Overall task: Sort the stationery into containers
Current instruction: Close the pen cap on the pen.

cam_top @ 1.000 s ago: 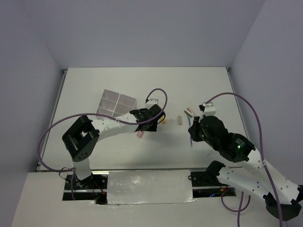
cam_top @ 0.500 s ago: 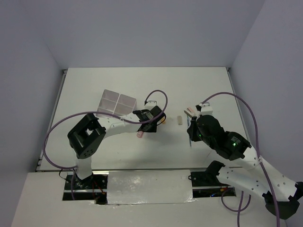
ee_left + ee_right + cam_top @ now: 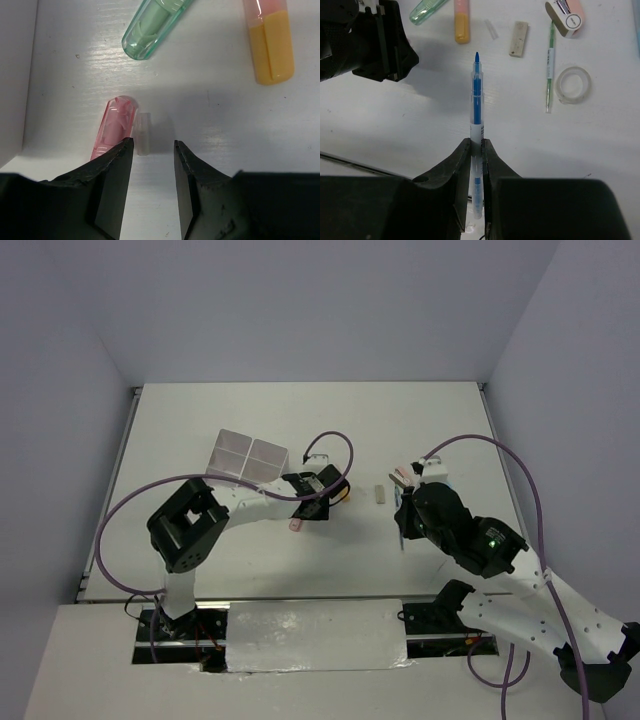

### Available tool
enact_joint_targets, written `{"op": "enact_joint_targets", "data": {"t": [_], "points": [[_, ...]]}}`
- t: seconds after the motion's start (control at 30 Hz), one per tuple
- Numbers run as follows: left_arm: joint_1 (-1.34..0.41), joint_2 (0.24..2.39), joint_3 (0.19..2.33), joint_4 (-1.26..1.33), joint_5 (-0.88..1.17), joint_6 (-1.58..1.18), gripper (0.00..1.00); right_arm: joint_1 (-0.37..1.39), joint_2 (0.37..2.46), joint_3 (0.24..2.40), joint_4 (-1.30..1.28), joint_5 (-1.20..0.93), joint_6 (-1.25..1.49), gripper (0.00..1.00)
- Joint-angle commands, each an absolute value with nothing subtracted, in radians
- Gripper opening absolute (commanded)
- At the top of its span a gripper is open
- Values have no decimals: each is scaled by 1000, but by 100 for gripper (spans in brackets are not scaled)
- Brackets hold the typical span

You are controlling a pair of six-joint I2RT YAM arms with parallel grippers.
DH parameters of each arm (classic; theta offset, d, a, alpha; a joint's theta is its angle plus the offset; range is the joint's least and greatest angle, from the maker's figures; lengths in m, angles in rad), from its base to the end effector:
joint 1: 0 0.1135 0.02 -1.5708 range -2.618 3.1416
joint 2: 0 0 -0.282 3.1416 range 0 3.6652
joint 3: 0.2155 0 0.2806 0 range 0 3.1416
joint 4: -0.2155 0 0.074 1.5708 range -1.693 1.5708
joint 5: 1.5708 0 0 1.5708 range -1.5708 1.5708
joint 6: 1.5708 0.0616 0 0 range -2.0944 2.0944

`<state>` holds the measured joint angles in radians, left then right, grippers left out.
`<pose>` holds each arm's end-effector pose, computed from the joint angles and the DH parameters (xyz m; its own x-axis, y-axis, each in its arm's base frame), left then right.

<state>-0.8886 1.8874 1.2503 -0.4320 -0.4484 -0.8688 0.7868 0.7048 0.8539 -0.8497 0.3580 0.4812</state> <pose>0.2894 -0.3139 0.1531 -0.7907 -0.1179 -0.6008 -0.0553 0.9910 -0.1218 0.1339 0.1037 0.3114 -0.6229 -0.0108 -0.7822 -0.2095 0.9657 0.1536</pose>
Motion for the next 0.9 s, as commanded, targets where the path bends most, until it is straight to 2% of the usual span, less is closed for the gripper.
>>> {"op": "enact_joint_targets", "data": {"t": [0.0,0.53,0.8,0.83,0.87], "points": [[-884,1899,1259,-417,-462,-890,50,785,706,856,-819,368,479,0],[-877,1942,1267,-431,-454,-900,45,785,709,867,-821,362,469,0],[-877,1934,1232,-414,-423,-913,34,787,706,871,-819,359,463,0],[-877,1933,1224,-407,-420,-911,31,788,706,871,-816,357,462,0],[-877,1936,1221,-405,-413,-911,21,788,707,870,-810,354,460,0]]}}
